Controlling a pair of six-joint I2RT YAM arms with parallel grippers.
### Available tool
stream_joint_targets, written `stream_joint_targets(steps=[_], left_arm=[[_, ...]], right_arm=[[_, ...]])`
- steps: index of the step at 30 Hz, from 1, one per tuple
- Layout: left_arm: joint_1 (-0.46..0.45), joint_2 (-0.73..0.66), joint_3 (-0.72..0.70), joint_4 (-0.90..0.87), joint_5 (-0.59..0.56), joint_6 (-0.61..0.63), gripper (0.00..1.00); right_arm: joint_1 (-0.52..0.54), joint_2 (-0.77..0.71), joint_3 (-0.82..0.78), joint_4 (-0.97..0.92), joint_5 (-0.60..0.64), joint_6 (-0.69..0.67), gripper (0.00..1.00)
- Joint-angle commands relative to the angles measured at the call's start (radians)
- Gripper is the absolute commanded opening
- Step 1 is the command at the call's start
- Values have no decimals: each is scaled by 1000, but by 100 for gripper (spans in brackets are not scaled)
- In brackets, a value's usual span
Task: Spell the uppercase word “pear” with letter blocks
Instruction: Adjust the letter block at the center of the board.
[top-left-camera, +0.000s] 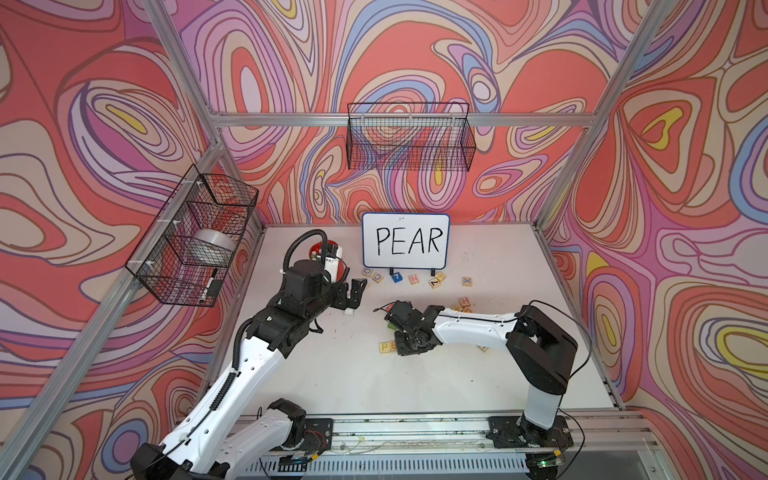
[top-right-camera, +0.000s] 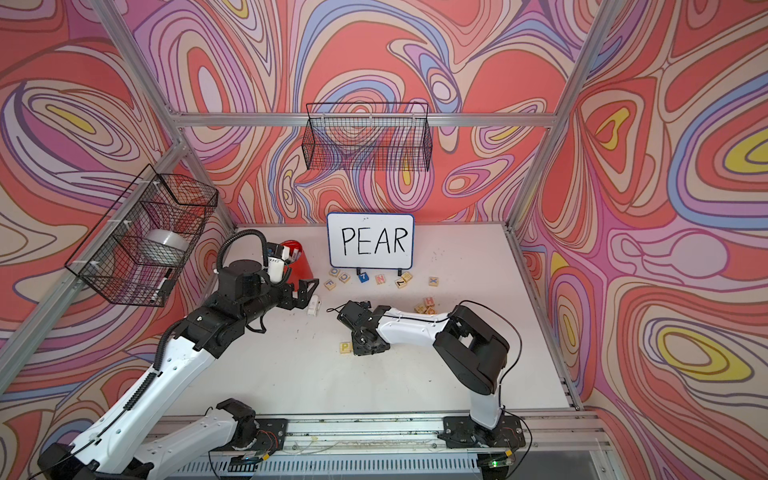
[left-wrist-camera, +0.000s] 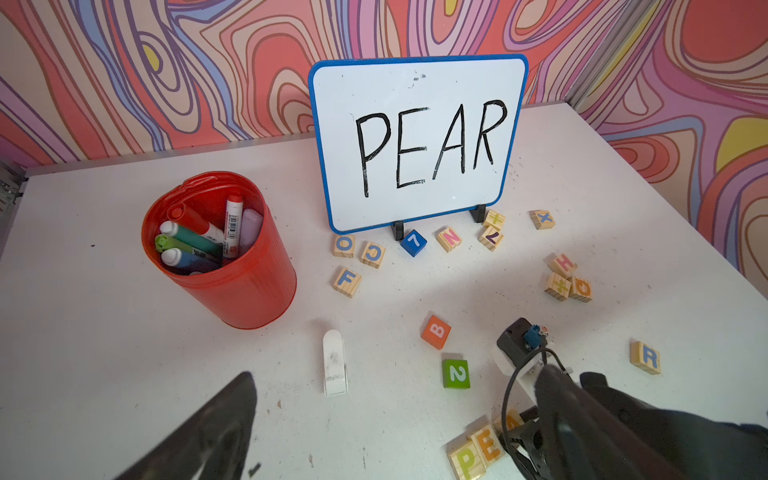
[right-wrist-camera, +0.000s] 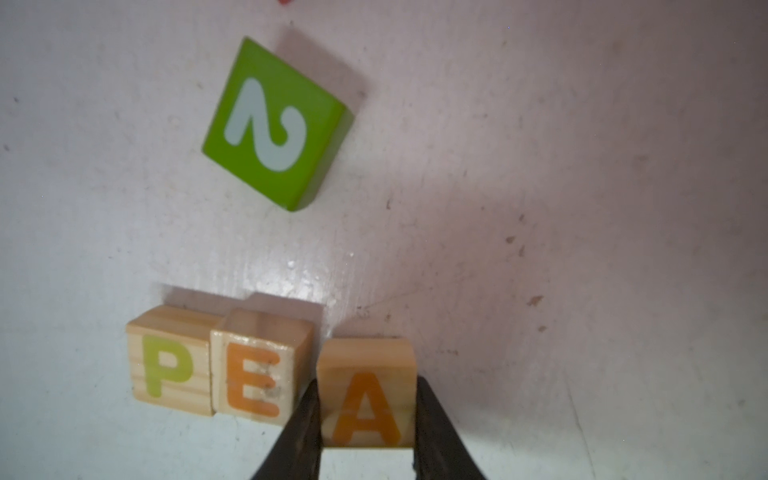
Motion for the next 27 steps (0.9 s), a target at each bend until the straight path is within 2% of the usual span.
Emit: stream_joint_targets(steps=[1, 8, 16, 27], left_arm=[[-2, -7, 20, -11, -6, 11, 100], [-2, -9, 20, -11, -8, 13, 100], [-2, -7, 22, -13, -9, 13, 100], [-2, -10, 22, -13, -10, 13, 100]], right_arm=[[6, 24, 25, -14, 26, -9, 36], [5, 32, 37, -16, 27, -17, 37], [6, -2, 26, -16, 44, -5, 48], [4, -70, 32, -34, 126, 30, 50]])
